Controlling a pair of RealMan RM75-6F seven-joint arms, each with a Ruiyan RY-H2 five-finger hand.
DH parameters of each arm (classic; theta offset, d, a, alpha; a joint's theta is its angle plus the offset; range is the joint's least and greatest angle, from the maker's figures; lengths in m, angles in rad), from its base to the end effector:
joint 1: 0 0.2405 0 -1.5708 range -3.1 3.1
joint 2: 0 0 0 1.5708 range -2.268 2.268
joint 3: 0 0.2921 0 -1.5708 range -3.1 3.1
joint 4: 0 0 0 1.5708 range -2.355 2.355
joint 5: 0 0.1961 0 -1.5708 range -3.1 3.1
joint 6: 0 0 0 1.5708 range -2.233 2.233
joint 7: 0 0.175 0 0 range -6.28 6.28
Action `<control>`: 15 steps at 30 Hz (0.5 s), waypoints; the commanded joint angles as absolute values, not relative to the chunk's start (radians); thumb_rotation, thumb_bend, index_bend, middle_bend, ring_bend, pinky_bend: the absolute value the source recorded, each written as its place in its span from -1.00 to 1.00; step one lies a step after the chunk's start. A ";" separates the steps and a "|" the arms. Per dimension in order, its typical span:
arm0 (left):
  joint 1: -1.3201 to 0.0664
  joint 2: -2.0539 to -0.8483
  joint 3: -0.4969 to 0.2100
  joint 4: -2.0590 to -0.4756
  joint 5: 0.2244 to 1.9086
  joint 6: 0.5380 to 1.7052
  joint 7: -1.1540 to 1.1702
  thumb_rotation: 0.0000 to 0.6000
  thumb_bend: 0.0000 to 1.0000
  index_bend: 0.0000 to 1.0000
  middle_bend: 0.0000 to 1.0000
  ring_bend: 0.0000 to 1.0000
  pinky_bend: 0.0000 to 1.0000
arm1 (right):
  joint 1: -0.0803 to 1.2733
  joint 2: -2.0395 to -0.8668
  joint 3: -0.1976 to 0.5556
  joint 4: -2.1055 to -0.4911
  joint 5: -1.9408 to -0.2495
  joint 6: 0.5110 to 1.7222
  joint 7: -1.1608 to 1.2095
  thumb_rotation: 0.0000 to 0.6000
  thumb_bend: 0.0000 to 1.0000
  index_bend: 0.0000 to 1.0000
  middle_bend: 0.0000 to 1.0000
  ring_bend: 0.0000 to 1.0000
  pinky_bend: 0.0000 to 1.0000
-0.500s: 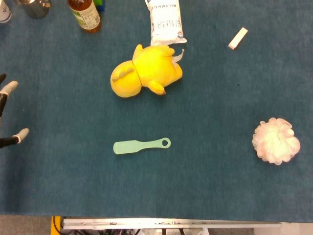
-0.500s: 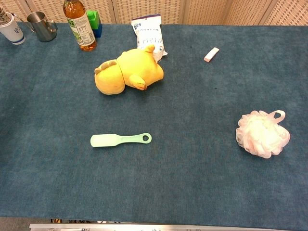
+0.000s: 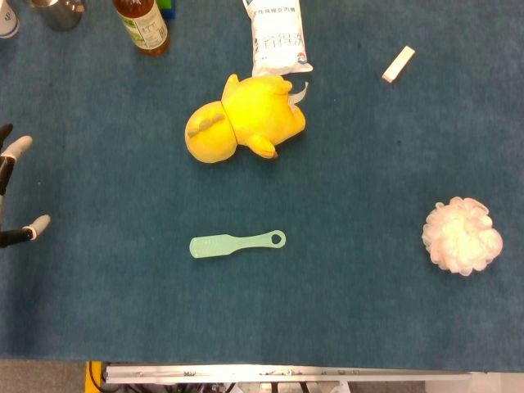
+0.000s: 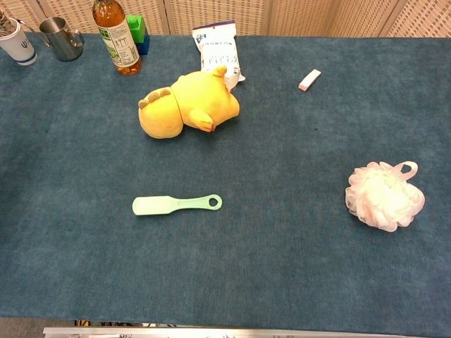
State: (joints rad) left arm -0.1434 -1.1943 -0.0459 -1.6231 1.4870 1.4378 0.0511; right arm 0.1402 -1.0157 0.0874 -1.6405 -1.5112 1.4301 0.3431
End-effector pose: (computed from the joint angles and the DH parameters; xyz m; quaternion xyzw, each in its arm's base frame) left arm -0.3225 0.2312 0.1522 -0.6079 -0.3987 -0.3986 0.5591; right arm -0.3217 -0.2389 0.2177 0.5547 -0.4512 0.4771 0.5109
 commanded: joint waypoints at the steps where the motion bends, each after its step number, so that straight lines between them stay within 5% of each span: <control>1: -0.146 -1.194 -0.046 -1.623 1.489 1.436 0.050 1.00 -0.94 -0.71 -0.83 -0.89 -1.00 | 0.138 -1.009 0.092 -1.646 -1.512 1.438 0.344 0.97 -0.77 -0.74 -0.36 -0.59 -0.56; 15: -0.176 -1.207 -0.046 -1.612 1.517 1.406 0.018 1.00 -0.94 -0.71 -0.83 -0.89 -1.00 | 0.142 -0.991 0.103 -1.671 -1.518 1.450 0.333 0.97 -0.77 -0.74 -0.36 -0.59 -0.56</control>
